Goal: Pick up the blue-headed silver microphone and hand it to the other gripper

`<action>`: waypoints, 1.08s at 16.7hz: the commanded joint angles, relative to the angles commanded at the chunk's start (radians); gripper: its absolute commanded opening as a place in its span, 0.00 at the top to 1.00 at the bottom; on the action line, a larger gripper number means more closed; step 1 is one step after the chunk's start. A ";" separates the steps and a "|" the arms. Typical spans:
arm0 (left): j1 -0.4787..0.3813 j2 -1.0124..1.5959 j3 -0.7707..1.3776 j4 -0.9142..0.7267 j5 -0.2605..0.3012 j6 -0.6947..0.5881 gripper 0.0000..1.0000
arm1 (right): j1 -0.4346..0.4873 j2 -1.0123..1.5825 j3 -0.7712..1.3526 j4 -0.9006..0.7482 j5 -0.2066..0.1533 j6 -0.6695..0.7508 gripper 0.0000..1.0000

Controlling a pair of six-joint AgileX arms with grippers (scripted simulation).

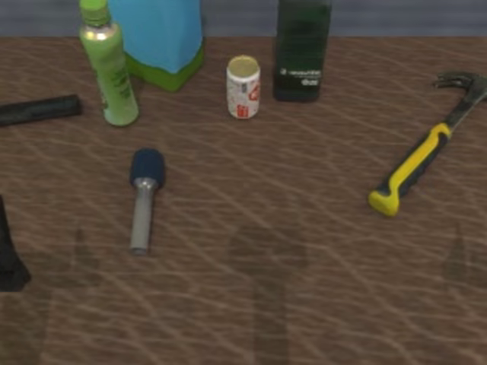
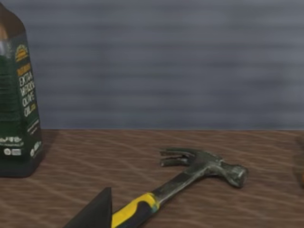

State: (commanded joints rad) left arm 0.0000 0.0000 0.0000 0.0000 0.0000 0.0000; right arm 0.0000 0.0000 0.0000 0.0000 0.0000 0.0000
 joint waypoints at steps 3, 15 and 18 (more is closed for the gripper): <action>-0.003 0.010 0.009 -0.006 0.001 -0.002 0.00 | 0.000 0.000 0.000 0.000 0.000 0.000 0.00; -0.159 0.872 0.600 -0.431 0.027 -0.147 0.00 | 0.000 0.000 0.000 0.000 0.000 0.000 0.00; -0.209 1.175 0.784 -0.574 0.035 -0.193 0.00 | 0.000 0.000 0.000 0.000 0.000 0.000 0.00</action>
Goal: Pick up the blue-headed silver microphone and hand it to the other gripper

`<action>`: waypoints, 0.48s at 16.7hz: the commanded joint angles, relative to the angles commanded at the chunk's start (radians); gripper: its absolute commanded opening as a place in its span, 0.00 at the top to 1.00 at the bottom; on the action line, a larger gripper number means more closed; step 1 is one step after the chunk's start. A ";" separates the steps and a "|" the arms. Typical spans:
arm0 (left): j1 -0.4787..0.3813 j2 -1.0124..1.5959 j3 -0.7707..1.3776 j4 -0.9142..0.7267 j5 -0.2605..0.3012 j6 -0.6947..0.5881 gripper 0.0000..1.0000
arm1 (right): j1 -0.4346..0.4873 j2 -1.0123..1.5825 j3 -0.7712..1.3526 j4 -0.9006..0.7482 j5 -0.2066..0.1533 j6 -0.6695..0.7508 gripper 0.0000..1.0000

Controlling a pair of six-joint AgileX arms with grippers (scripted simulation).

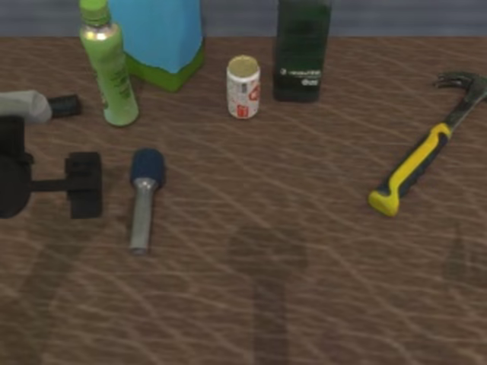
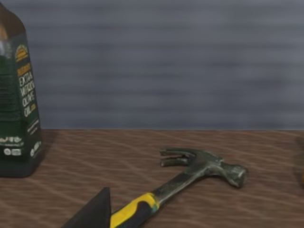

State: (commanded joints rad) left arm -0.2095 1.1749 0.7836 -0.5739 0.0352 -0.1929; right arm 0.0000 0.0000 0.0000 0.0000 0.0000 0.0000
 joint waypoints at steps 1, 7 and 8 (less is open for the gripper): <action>-0.016 0.090 0.059 -0.044 0.003 -0.014 0.00 | 0.000 0.000 0.000 0.000 0.000 0.000 0.00; -0.094 0.504 0.357 -0.249 0.016 -0.085 0.00 | 0.000 0.000 0.000 0.000 0.000 0.000 0.00; -0.103 0.551 0.393 -0.270 0.017 -0.093 0.00 | 0.000 0.000 0.000 0.000 0.000 0.000 0.00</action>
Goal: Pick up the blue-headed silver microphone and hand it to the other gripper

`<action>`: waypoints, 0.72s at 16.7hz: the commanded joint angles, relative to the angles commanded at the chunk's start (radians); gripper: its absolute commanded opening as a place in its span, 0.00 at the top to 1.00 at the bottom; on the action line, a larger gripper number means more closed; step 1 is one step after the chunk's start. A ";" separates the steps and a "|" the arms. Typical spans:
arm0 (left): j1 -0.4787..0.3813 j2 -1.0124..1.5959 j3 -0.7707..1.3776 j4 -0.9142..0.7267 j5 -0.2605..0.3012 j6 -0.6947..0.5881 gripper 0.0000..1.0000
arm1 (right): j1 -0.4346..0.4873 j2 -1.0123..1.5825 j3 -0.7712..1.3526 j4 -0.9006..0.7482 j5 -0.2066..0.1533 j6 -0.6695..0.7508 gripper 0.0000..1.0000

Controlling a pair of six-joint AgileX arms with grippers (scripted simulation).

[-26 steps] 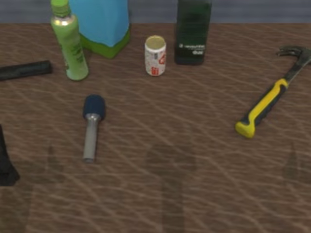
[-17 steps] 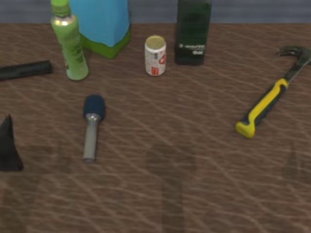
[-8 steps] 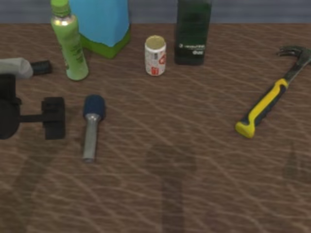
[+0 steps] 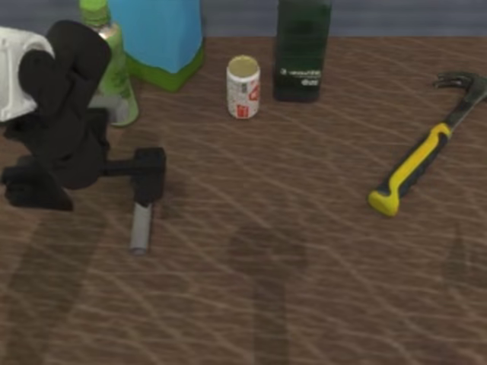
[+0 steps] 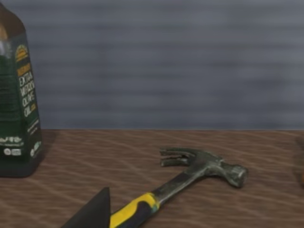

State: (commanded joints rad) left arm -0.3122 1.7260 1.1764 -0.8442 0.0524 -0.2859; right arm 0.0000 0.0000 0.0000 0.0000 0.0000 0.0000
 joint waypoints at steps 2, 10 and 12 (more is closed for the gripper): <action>-0.012 0.067 0.052 -0.029 0.002 -0.011 0.00 | 0.000 0.000 0.000 0.000 0.000 0.000 0.00; -0.013 0.093 0.072 -0.037 0.002 -0.015 0.00 | 0.000 0.000 0.000 0.000 0.000 0.000 0.00; -0.017 0.119 0.058 -0.001 0.003 -0.015 0.00 | 0.000 0.000 0.000 0.000 0.000 0.000 0.00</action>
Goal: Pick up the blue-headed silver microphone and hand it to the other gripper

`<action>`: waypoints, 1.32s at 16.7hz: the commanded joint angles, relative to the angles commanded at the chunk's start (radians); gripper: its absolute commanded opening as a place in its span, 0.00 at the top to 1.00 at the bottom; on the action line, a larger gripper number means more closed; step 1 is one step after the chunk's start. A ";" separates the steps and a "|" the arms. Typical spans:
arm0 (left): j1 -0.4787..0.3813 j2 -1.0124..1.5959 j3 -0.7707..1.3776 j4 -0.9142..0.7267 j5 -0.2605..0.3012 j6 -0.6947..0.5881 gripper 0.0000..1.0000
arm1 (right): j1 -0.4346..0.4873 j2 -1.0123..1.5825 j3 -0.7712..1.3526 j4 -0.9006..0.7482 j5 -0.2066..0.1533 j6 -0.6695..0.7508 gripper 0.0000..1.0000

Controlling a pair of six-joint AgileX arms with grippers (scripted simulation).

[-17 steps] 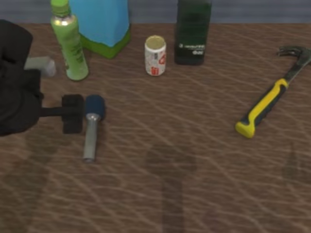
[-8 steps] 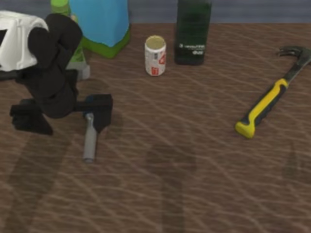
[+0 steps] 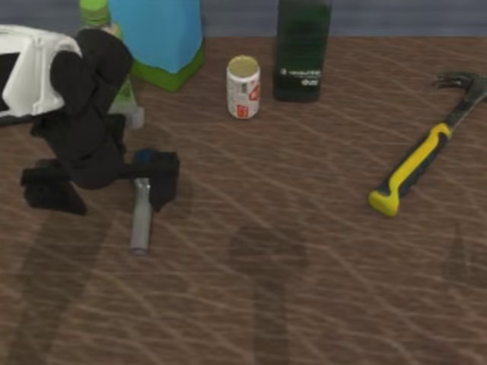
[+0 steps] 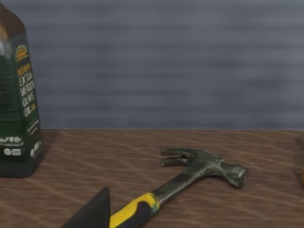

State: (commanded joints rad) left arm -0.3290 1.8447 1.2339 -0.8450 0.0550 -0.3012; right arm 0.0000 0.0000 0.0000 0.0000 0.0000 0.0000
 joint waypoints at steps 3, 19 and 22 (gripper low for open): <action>-0.006 0.073 -0.041 0.119 0.000 -0.004 0.00 | 0.000 0.000 0.000 0.000 0.000 0.000 0.00; -0.016 0.199 -0.113 0.315 0.000 -0.012 0.45 | 0.000 0.000 0.000 0.000 0.000 0.000 0.00; -0.016 0.199 -0.113 0.315 0.000 -0.012 0.68 | 0.000 0.000 0.000 0.000 0.000 0.000 0.00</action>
State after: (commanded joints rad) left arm -0.3446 2.0436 1.1210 -0.5298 0.0549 -0.3133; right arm 0.0000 0.0000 0.0000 0.0000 0.0000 0.0000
